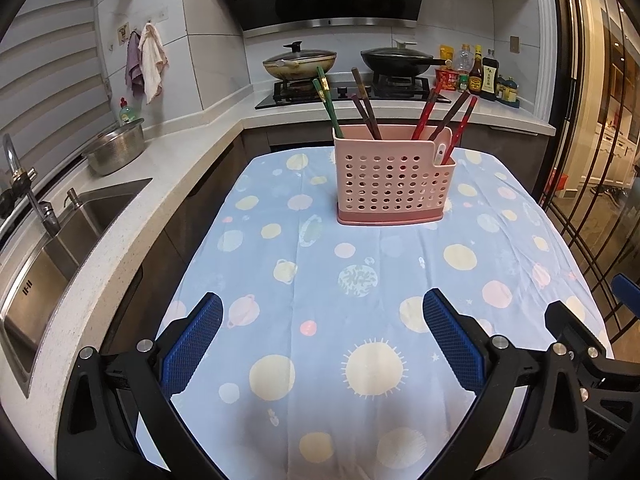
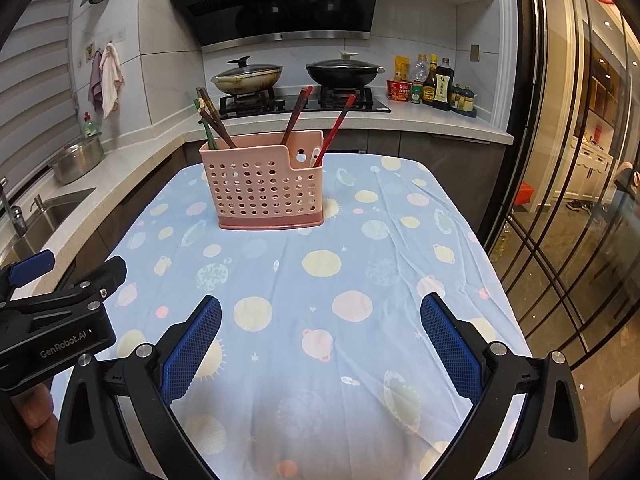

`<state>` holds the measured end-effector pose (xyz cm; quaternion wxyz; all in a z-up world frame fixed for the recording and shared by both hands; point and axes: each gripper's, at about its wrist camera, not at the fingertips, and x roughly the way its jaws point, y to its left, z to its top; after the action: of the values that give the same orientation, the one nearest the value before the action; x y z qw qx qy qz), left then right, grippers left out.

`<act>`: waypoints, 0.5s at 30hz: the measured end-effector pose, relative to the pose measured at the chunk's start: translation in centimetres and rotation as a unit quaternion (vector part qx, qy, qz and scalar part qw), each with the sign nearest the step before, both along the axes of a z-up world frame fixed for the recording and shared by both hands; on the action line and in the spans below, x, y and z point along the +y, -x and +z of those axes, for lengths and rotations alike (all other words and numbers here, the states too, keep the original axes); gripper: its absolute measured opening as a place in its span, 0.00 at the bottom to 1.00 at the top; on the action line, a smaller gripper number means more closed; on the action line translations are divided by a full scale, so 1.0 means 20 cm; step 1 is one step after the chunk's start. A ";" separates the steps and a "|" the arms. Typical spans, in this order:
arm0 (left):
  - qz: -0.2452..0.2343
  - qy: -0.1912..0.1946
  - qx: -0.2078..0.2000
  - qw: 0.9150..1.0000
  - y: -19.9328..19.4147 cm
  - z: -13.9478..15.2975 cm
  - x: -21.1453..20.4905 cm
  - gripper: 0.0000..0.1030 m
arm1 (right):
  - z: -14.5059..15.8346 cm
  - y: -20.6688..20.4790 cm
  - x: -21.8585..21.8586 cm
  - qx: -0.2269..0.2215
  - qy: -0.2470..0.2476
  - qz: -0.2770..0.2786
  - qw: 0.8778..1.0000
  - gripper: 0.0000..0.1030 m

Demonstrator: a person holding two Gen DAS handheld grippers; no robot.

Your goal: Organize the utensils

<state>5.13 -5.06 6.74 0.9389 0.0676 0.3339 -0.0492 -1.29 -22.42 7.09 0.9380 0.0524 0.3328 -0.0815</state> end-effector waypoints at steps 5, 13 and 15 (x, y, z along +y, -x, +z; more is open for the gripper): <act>0.002 -0.001 -0.001 1.000 0.00 0.00 0.00 0.93 | 0.00 0.00 0.00 0.000 0.000 0.000 1.000 0.94; 0.004 -0.003 -0.002 1.000 0.00 0.00 0.00 0.93 | 0.00 0.00 0.00 0.000 -0.001 0.000 1.000 0.94; 0.005 -0.003 -0.002 1.000 0.00 0.01 0.01 0.93 | 0.00 0.00 0.00 0.001 0.000 0.000 1.000 0.94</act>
<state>5.20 -4.96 6.87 0.9394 0.0692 0.3329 -0.0436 -1.29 -22.39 7.06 0.9376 0.0527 0.3338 -0.0813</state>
